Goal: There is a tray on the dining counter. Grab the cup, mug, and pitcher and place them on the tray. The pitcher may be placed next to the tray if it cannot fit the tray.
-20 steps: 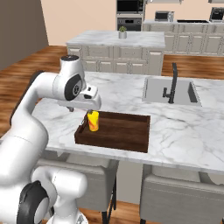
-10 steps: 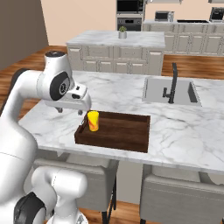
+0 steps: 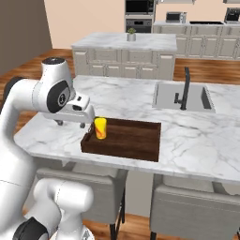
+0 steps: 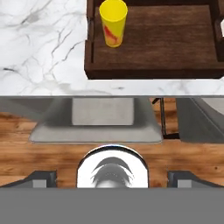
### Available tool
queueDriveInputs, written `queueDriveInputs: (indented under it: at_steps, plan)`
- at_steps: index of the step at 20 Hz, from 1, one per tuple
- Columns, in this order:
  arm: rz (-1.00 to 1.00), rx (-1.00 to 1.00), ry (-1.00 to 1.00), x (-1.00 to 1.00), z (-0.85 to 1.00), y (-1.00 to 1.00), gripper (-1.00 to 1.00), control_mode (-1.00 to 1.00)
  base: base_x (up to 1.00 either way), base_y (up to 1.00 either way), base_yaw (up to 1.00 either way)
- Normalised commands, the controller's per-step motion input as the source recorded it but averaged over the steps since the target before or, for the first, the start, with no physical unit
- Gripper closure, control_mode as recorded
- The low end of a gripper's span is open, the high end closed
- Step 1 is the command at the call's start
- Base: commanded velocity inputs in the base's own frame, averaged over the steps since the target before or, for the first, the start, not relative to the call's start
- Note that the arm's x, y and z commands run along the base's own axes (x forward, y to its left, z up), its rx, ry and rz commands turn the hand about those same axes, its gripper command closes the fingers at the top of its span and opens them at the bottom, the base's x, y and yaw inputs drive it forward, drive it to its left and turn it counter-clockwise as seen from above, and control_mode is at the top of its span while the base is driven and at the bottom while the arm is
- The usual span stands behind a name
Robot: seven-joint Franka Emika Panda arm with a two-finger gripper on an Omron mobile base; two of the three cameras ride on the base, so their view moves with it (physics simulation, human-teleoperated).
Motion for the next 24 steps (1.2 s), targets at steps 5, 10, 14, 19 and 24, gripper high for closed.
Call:
queueDriveInputs:
  at_steps: [5,10,14,19,24]
  plan:
    - [0.00,0.00,0.00,0.00,0.00,0.00,-1.00,1.00,-0.99,0.07,-0.05]
    - [0.00,0.00,0.00,0.00,0.00,0.00,-1.00,1.00,-1.00,0.95,-0.01]
    - [0.00,0.00,0.00,0.00,0.00,0.00,-1.00,1.00,-0.84,1.00,0.00]
    - [0.00,0.00,0.00,0.00,0.00,0.00,-1.00,1.00,-0.20,1.00,0.00]
    - [0.00,0.00,0.00,0.00,0.00,0.00,-1.00,1.00,0.08,1.00,0.00]
